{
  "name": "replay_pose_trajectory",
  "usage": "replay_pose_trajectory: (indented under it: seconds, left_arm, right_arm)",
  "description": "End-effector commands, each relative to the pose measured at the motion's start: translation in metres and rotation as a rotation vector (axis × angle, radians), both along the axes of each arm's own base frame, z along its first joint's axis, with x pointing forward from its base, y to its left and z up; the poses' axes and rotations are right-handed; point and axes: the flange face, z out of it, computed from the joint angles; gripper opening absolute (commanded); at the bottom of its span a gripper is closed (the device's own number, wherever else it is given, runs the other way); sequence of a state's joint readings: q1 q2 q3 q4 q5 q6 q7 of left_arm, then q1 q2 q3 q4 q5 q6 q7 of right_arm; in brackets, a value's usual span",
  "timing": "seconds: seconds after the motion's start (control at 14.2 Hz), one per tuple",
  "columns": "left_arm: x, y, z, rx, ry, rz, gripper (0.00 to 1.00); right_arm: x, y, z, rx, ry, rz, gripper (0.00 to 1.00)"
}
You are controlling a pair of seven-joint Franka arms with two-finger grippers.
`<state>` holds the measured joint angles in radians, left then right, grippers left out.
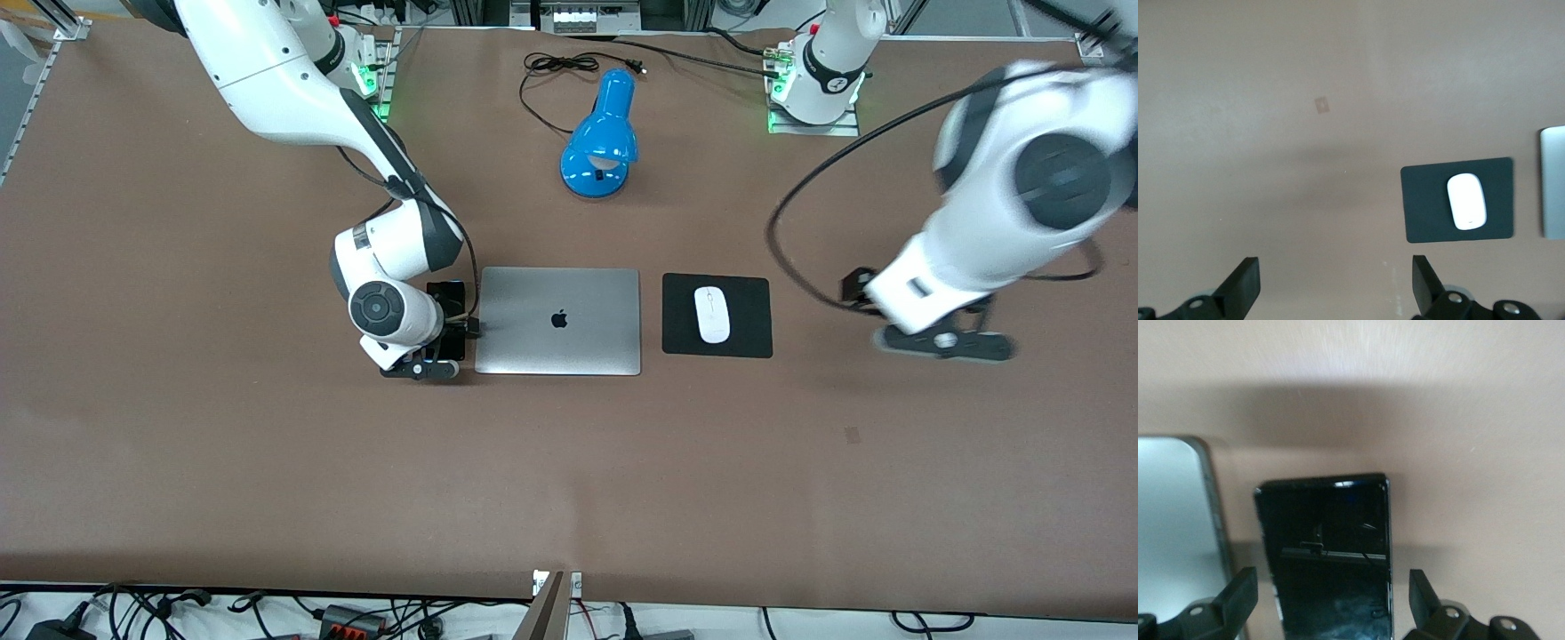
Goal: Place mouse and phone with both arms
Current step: 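Set the phone beside the laptop while the left gripper withdraws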
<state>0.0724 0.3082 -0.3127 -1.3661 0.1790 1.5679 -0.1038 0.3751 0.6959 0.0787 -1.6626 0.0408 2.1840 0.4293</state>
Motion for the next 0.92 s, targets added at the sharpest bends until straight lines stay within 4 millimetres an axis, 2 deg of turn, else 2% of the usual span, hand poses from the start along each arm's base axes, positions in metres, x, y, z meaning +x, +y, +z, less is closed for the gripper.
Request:
replay_pose_trajectory:
  seconds: [0.0,0.07,0.14,0.21,0.28,0.42,0.49,0.63,0.71,0.85]
  left_arm:
    - [-0.006,0.04,0.026,-0.146,0.09,0.024,1.0]
    - [-0.014,0.047,0.038,-0.208,0.097,0.055,1.0]
    - [-0.028,0.072,0.058,-0.236,0.066,0.111,1.0]
    - [-0.041,0.07,0.054,-0.217,0.073,0.116,1.0]
    - [-0.054,0.074,0.063,-0.195,0.014,0.131,1.0]
    - [-0.072,0.079,0.066,-0.091,-0.102,0.082,1.0]
    - [-0.078,0.071,0.07,-0.068,-0.152,0.067,1.0]
    - [-0.08,0.076,0.069,-0.069,-0.151,0.081,1.0]
    - [-0.083,0.083,0.064,-0.065,-0.115,0.073,1.0]
    - [-0.079,0.081,0.067,-0.066,-0.111,0.061,1.0]
  right_arm:
    - [0.016,-0.005,0.067,0.014,-0.02,-0.035,1.0]
    - [0.027,-0.009,0.091,0.014,-0.022,-0.041,1.0]
    - [0.038,-0.011,0.121,0.007,-0.025,-0.031,1.0]
    - [0.045,-0.014,0.144,0.004,-0.016,-0.031,1.0]
    - [0.055,-0.024,0.17,0.005,-0.015,-0.045,1.0]
    - [0.073,-0.047,0.219,0.022,-0.049,-0.063,1.0]
    - [0.081,-0.063,0.245,0.033,-0.073,-0.055,1.0]
    - [0.089,-0.104,0.28,0.035,-0.098,-0.06,1.0]
    - [0.089,-0.127,0.298,0.014,-0.112,-0.054,1.0]
    - [0.084,-0.158,0.335,0.007,-0.159,-0.015,1.0]
